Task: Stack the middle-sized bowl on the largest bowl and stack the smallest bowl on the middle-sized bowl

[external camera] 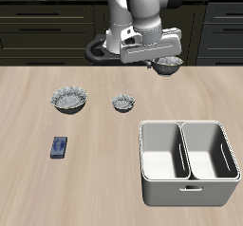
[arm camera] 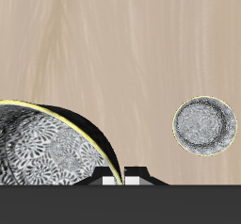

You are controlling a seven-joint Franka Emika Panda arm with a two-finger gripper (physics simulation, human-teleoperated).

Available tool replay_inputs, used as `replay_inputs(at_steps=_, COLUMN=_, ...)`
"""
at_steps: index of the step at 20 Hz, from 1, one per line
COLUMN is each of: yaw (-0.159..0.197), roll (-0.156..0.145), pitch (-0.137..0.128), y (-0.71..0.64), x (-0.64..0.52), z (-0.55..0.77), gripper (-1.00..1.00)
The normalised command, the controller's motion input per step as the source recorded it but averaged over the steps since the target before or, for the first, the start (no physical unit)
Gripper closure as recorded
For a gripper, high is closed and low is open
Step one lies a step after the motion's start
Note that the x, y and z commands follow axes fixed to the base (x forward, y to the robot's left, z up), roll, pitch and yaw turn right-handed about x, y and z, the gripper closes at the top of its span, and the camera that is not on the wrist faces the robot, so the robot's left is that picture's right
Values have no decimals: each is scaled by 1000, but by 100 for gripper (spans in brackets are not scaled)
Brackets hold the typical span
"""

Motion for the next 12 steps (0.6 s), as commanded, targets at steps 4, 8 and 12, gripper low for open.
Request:
replay_inputs(at_steps=4, yaw=-17, roll=-15, pitch=-12, y=-354, x=102, z=154, gripper=100)
replay_inputs(at_steps=8, yaw=-8, roll=-30, pitch=-11, y=-361, x=126, z=144, gripper=100)
replay_inputs(at_steps=12, yaw=3, roll=-53, pitch=-40, y=-681, x=79, z=226, gripper=100)
